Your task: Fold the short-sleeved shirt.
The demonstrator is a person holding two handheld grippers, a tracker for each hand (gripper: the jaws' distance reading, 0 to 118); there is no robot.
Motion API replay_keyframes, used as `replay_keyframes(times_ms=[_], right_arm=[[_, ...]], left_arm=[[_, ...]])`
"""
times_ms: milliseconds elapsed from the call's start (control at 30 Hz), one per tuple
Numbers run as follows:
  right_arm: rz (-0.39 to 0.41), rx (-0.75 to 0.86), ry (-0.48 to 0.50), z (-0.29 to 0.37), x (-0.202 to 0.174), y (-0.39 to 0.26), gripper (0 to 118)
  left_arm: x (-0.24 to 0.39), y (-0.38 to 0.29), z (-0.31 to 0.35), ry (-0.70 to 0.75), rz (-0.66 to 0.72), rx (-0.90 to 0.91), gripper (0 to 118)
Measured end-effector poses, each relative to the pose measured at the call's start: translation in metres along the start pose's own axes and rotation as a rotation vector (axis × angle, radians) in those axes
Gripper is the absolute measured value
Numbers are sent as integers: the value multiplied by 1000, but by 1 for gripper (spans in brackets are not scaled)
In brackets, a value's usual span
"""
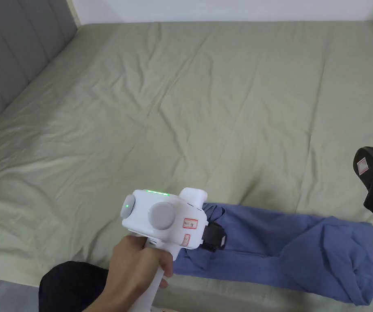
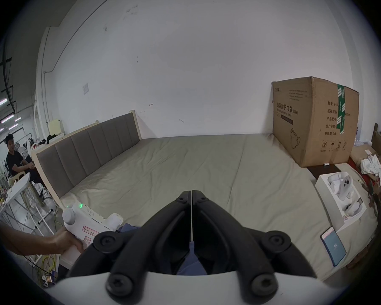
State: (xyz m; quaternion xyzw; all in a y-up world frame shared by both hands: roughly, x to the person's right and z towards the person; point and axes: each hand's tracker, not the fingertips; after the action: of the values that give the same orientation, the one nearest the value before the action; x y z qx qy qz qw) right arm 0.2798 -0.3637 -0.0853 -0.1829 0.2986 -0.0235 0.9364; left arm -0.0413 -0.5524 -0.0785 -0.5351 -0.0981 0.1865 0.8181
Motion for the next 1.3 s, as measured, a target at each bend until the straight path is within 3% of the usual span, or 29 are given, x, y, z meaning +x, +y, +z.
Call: replay_keyframes(times_ms=[67,133,267,300,333,367,400,433,500,600,767,867,900,967,1033,1133,1267,1300], right_arm=[[-11,-2,-1,0,-1,1,1],[-5,-7,-5,0,-3,2,1],[2,-12,-10,1,-4,2,1],[-6,-15,-9,1,-3,2,1],[-20,-16,-3,0,-1,1,1],[-33,-13,0,-1,0,0,1],[-38,-14,-1,-1,1,0,1],[-43,-15,-4,-2,1,-1,1],[-55,-22,0,-5,4,-3,1],[-56,-34,3,-5,5,-3,1],[-67,-41,-7,-5,11,-3,1],[-73,-52,-15,-5,12,-3,1],[-71,-53,-15,-4,12,-2,1],[-67,-54,-24,-4,13,-2,1],[-70,-55,-23,-3,14,-2,1],[-66,-50,-25,-1,13,-2,1],[-64,-63,-14,-7,13,-3,1],[-65,-63,-10,-9,12,-4,1]], left_arm=[[-4,2,8,-103,56,28,67],[-3,-1,27,-105,30,108,67],[-14,-21,84,-111,-21,422,65],[-19,-30,92,-54,-14,535,59],[-22,-37,94,11,-21,626,44],[-24,-41,88,124,-36,655,18],[-24,-48,80,250,-68,688,0],[-23,-56,73,273,-77,709,0],[-21,-62,52,163,-20,639,0],[2,-69,12,278,-134,557,0],[40,-76,-43,163,-166,457,0],[73,-77,-60,191,-318,424,0],[77,-73,-62,111,-342,405,0],[83,-67,-72,41,-295,319,0],[80,-64,-68,44,-258,339,0],[66,-55,-35,-67,-107,411,0],[21,-36,28,-156,93,478,19],[7,-30,44,-161,122,487,52]])
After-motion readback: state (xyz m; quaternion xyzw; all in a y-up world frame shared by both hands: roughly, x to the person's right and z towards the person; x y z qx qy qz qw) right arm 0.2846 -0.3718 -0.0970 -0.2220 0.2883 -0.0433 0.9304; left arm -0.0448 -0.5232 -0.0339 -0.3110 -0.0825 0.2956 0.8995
